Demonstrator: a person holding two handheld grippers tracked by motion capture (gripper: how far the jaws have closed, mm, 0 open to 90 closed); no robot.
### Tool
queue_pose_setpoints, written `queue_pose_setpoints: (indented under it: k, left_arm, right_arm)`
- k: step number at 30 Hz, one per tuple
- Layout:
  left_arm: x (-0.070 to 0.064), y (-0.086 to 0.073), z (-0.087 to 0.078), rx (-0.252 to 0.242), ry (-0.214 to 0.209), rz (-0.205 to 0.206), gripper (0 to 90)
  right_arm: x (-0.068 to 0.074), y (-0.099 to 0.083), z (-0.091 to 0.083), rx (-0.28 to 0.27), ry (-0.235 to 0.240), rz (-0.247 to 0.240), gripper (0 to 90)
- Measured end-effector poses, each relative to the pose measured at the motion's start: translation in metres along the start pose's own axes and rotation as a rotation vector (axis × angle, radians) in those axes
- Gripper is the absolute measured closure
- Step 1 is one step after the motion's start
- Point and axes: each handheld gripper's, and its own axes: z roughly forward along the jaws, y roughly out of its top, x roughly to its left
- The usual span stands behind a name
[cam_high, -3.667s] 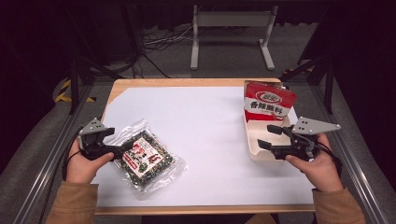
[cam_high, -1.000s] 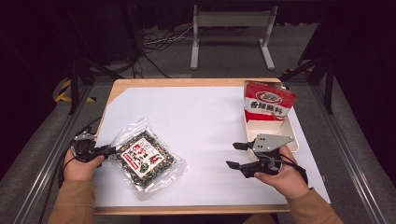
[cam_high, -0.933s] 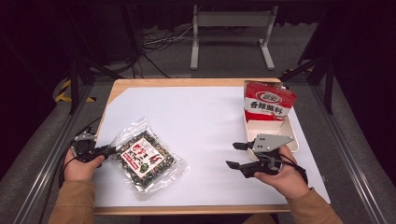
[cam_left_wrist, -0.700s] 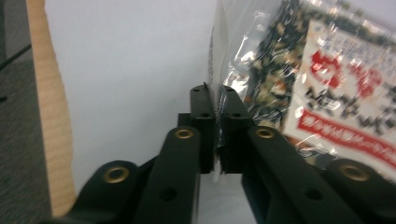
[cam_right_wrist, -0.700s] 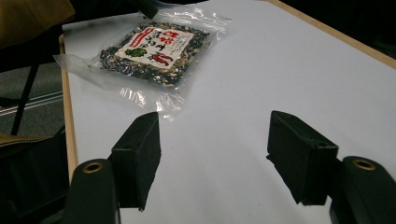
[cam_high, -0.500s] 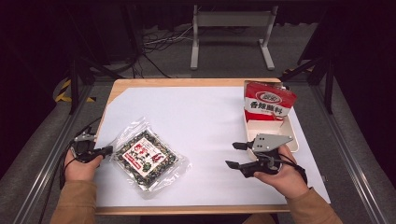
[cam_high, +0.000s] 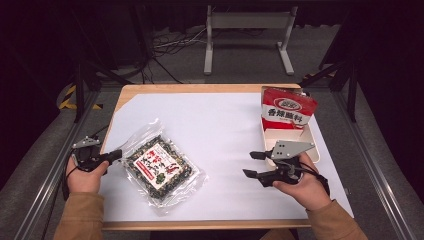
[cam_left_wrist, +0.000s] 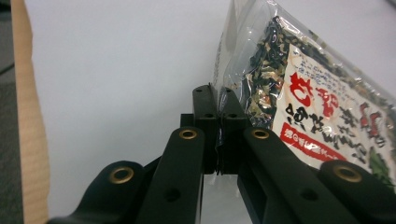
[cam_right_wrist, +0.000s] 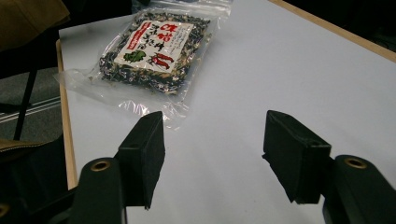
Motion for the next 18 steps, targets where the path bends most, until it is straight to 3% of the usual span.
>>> queue_pose_setpoints:
  k: [8,18]
  left_arm:
    - [-0.032,0.024,-0.025,-0.106,-0.058,0.091,88.6]
    - [-0.069,0.041,-0.049,-0.194,-0.125,0.194,88.6]
  right_arm:
    - [-0.002,0.007,0.001,-0.006,0.01,0.006,39.8]
    - [-0.002,0.018,0.003,0.0,0.021,-0.007,41.0]
